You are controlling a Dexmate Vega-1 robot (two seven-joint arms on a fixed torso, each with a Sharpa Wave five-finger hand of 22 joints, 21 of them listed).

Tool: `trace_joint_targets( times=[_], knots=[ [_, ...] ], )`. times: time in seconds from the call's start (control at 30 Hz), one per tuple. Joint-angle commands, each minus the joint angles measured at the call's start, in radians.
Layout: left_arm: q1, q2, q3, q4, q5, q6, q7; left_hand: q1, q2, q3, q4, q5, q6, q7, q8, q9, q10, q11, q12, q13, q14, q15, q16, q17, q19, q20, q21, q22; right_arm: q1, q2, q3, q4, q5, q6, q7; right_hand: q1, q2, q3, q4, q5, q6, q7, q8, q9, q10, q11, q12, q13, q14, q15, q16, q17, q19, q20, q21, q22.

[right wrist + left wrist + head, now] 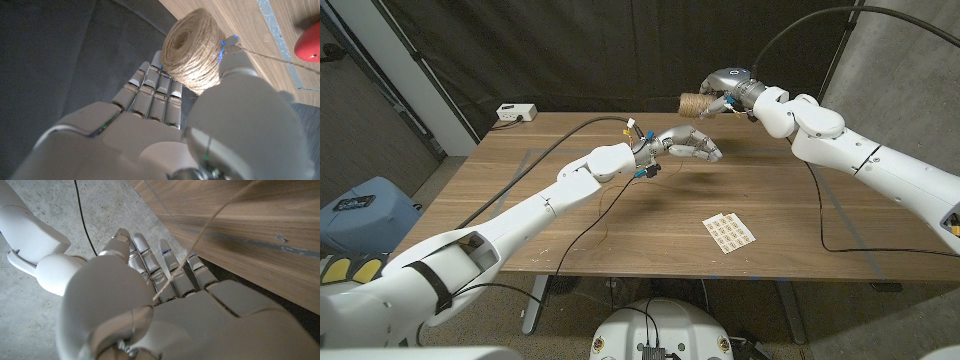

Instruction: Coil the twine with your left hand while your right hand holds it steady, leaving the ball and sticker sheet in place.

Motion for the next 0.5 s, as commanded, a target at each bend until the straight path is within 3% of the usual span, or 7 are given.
trace_joint_targets(
  times=[0.03,0.5],
  knots=[
    [0.005,0.011,-0.007,-0.035,-0.014,0.004,0.005,-0.001,0.008,0.003,-0.003,0.008,0.004,0.003,0.001,0.002,0.002,0.005,-0.002,0.007,0.008,0.002,-0.004,0.005,0.008,0.002,-0.003,0.003,-0.008,-0.008,0.001,0.012,0.004,-0.007,-0.004,0.085,0.091,-0.004,0.003,0.005,0.147,-0.137,0.008,0.003,0.138,-0.136,0.008,0.005,0.01,-0.156,-0.003,0.006,0.008,-0.001,0.001,0.002],
    [0.003,0.013,-0.015,-0.06,-0.026,0.006,0.001,0.001,0.009,0.002,-0.003,0.008,0.011,0.005,0.003,0.003,0.009,0.005,-0.001,0.017,0.015,0.001,-0.004,0.007,0.009,0.004,-0.003,0.003,-0.013,-0.011,-0.001,0.025,0.002,-0.018,-0.005,0.089,0.094,-0.005,0.002,0.004,0.149,-0.138,0.008,0.004,0.139,-0.138,0.007,0.005,0.014,-0.157,-0.005,0.007,0.01,-0.002,0.0,0.002]
  ],
)
